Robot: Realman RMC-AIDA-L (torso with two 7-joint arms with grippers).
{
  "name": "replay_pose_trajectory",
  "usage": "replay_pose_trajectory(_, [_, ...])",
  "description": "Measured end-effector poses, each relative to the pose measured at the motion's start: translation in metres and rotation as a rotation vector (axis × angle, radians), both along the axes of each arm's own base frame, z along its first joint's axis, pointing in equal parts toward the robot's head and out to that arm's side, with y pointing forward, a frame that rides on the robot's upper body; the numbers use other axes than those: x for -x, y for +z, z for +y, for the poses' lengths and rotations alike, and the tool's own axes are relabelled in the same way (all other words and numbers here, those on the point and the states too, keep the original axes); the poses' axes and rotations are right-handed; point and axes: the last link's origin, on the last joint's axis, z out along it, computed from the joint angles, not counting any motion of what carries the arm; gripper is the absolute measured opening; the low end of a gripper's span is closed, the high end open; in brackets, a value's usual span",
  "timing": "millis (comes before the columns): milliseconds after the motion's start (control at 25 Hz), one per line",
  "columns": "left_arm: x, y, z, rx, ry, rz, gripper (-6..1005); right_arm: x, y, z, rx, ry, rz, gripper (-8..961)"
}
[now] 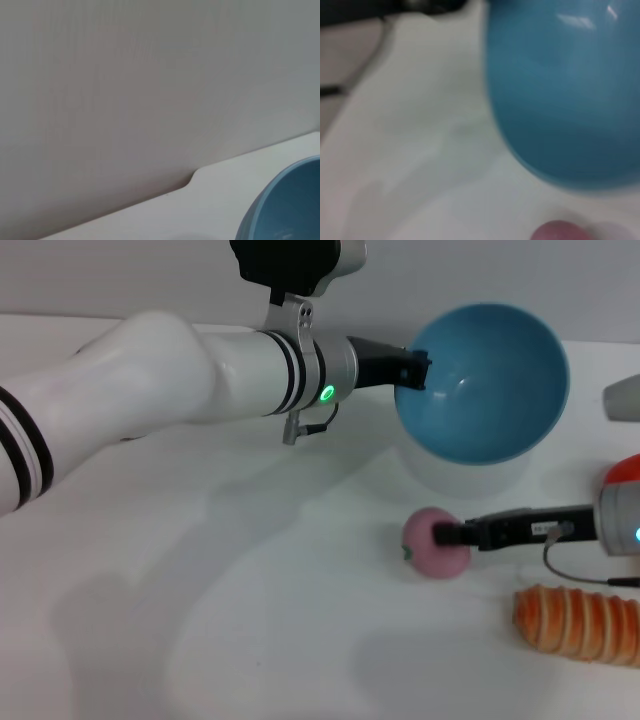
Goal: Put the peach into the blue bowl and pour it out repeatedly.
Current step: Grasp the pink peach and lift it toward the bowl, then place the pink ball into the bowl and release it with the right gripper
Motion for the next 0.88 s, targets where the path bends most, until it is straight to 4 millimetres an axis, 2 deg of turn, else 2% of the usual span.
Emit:
replay_pose_trajectory(80, [0.003,-0.001,-0.001,0.012,0.003,0.010,-2,0.008,0.010,0.002,-0.007,0.048,0.032,200])
replay_pose_trajectory(200, [0.011,-0.003,-0.003,0.040,0.021,0.033,-2,0.025,0.034,0.005,-0.003,0.147,0.078,86])
replay_pose_trajectory(400, [0.030,-0.007,-0.008,0.087,0.068,0.072,-2,0.062,0.076,-0.004,0.005,0.352,0.204,54])
replay_pose_trajectory(480, [0.034,-0.010,-0.012,0.110,0.080,0.078,-2,0.066,0.092,-0.003,-0.041,0.365,0.192,48])
replay_pose_trajectory(640, [0.043,-0.013,-0.019,0.140,0.110,0.083,-1,0.061,0.109,0.002,-0.108,0.324,0.146,46])
replay_pose_trajectory(880, [0.045,-0.014,-0.020,0.141,0.118,0.077,-2,0.035,0.100,0.007,-0.138,0.202,0.070,55])
